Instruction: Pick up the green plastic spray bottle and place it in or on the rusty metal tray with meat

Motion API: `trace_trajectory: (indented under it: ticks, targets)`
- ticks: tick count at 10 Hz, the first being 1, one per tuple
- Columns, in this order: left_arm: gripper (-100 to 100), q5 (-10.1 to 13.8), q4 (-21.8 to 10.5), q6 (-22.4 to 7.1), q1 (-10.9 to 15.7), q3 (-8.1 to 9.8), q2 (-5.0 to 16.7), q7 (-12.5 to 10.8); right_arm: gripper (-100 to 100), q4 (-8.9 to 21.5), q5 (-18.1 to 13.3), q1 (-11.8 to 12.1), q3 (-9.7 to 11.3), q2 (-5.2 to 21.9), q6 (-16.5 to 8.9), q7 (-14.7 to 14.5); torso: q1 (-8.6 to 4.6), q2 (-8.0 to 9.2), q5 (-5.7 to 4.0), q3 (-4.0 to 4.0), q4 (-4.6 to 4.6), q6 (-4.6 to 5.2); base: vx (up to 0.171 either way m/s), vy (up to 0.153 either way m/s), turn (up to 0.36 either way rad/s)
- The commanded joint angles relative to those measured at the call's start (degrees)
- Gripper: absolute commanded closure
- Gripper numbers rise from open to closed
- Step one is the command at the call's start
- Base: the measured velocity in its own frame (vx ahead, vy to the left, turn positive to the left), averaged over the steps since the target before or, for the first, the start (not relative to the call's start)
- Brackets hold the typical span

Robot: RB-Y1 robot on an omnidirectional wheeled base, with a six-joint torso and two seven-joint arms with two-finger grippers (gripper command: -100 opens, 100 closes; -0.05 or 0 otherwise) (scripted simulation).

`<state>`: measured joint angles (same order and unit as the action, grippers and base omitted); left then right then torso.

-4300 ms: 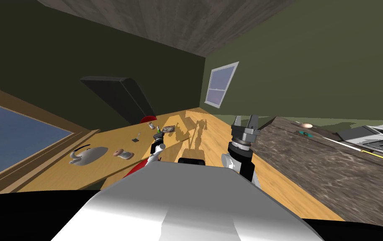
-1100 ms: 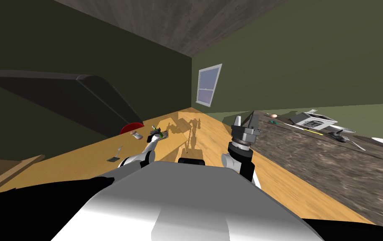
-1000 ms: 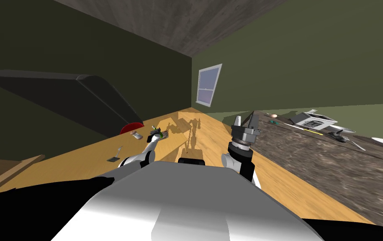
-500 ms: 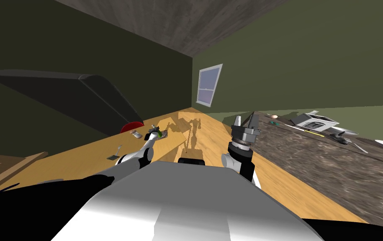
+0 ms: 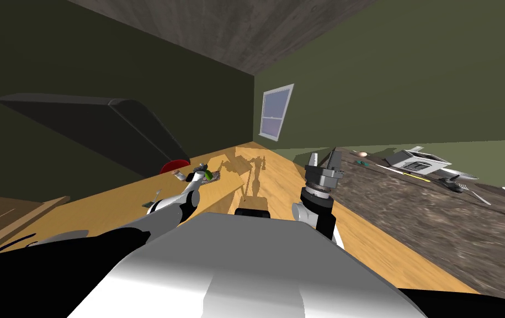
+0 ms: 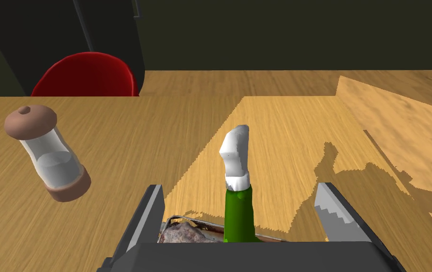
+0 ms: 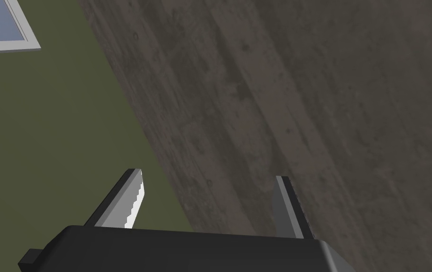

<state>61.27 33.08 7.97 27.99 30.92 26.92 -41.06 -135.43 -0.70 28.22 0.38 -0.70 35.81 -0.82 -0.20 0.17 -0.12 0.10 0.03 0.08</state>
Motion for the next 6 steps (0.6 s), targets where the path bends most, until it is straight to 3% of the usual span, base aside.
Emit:
trace_trajectory:
  ticks: [1, 6]
  targets:
    - [0, 0.0, 0.0, 0.0, 0.0, 0.0, 0.0, 0.0, 0, 0.0, 0.0, 0.0, 0.0, 0.0, 0.0, 0.0, 0.0, 0.0, 0.0, 0.0, 0.0, 0.0, -0.002, -0.005, -0.001]
    - [0, 0.0, 0.0, 0.02, 0.0, -0.01, -0.01, -0.02, 0, 0.0, 0.0, 0.0, 0.0, 0.0, 0.0, 0.0, 0.13, -0.05, 0.03, -0.03, -0.01, 0.0, 0.0, 0.0, 0.0]
